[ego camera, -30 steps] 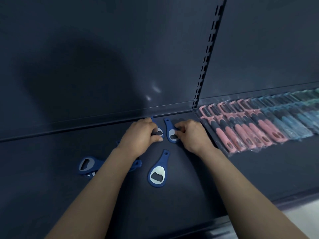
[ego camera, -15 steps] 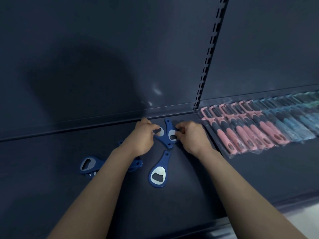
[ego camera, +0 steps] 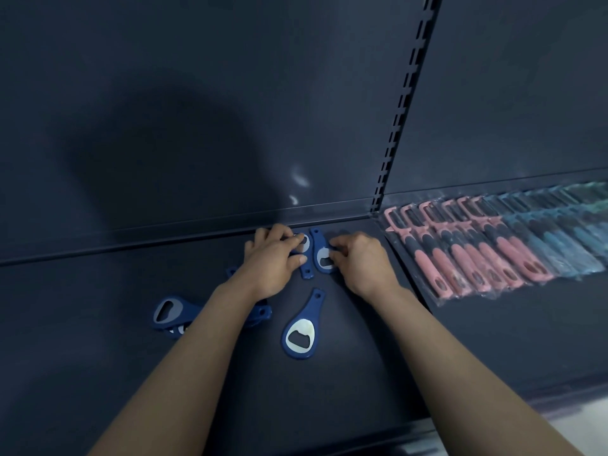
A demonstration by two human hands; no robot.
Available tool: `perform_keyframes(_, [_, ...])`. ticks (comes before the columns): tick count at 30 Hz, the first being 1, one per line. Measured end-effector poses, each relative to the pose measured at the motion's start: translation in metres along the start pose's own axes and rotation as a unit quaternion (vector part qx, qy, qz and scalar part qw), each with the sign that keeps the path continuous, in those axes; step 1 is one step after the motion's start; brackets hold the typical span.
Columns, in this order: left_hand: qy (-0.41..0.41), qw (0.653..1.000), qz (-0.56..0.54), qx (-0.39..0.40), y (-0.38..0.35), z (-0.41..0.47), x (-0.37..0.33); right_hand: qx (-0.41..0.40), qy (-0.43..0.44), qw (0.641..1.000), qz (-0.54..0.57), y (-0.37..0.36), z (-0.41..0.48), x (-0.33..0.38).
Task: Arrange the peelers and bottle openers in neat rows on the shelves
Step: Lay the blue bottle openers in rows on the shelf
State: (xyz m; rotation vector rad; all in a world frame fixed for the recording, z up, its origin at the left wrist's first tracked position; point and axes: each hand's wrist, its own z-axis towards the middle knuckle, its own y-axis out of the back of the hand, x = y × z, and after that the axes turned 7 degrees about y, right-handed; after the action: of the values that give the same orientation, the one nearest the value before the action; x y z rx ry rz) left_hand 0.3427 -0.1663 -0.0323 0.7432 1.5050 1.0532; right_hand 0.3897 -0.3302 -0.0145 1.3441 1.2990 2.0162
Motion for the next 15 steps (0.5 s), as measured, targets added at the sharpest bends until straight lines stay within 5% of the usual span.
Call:
perform_keyframes(11, [-0.006,0.996,-0.08,-0.042,0.028,-0.027,0.003,-0.029,0.015,0.999,0.015,0.006,-0.009,0.007])
perform_keyframes(15, [0.007,0.993,-0.119,-0.013,0.044,-0.05,0.013,0.072,0.054,0.994,0.064,0.013,-0.017,0.022])
